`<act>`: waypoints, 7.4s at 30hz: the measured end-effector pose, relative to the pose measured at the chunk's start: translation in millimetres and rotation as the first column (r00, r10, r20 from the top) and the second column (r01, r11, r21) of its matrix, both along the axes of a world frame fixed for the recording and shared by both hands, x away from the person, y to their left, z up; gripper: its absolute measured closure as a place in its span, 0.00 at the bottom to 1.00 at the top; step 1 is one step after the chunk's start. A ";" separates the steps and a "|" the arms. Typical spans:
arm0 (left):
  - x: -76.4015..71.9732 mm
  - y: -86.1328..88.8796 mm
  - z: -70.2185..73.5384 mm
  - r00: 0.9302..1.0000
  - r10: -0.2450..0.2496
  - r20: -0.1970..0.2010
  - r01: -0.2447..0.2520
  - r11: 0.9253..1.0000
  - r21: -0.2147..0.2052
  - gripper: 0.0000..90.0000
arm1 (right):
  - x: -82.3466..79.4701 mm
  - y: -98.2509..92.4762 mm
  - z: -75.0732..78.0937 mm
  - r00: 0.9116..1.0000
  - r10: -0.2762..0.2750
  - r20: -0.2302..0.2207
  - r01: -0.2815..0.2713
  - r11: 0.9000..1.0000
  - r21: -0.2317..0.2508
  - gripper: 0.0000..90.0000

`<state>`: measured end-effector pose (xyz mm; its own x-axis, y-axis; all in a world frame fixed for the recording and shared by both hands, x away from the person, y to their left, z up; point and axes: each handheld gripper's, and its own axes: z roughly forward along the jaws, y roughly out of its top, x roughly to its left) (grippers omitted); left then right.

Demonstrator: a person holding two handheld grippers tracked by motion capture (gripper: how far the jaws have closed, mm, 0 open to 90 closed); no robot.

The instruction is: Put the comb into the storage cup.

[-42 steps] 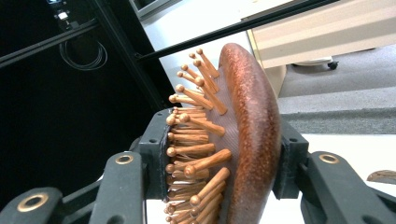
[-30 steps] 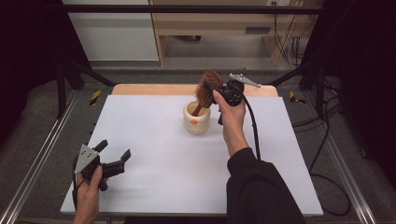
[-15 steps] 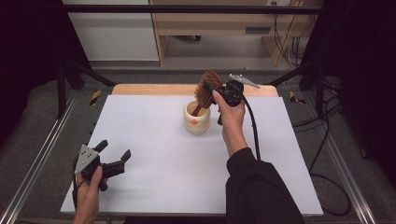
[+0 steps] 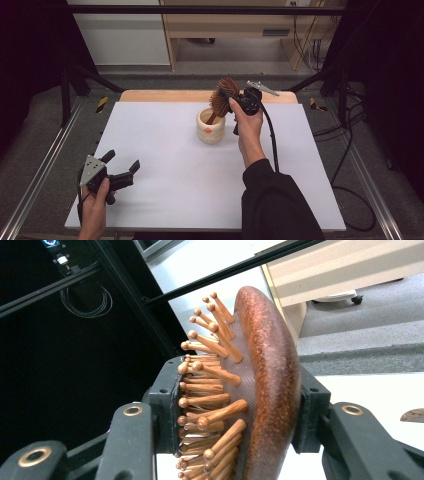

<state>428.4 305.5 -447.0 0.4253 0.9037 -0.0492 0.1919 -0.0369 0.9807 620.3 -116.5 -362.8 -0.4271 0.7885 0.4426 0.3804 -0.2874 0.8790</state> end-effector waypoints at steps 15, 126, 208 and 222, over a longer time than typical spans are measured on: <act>0.0 -0.3 -0.2 1.000 -0.002 -0.001 0.002 1.000 0.001 0.02 | 1.5 3.7 -4.0 1.000 0.007 -0.010 -0.007 1.000 0.012 0.56; 0.8 -1.9 -1.2 1.000 -0.010 -0.010 0.010 1.000 0.005 0.02 | 5.4 -11.2 -15.4 0.998 0.008 -0.069 -0.003 0.998 0.066 0.39; 0.3 -1.2 -0.6 1.000 0.000 -0.001 0.000 1.000 0.009 0.02 | -14.0 -13.1 5.5 0.990 -0.049 0.130 0.079 0.968 -0.238 0.06; 0.8 -1.5 -1.0 1.000 -0.005 -0.004 0.005 1.000 0.006 0.02 | -19.3 -13.1 9.2 0.970 -0.058 0.235 0.126 0.950 -0.286 0.04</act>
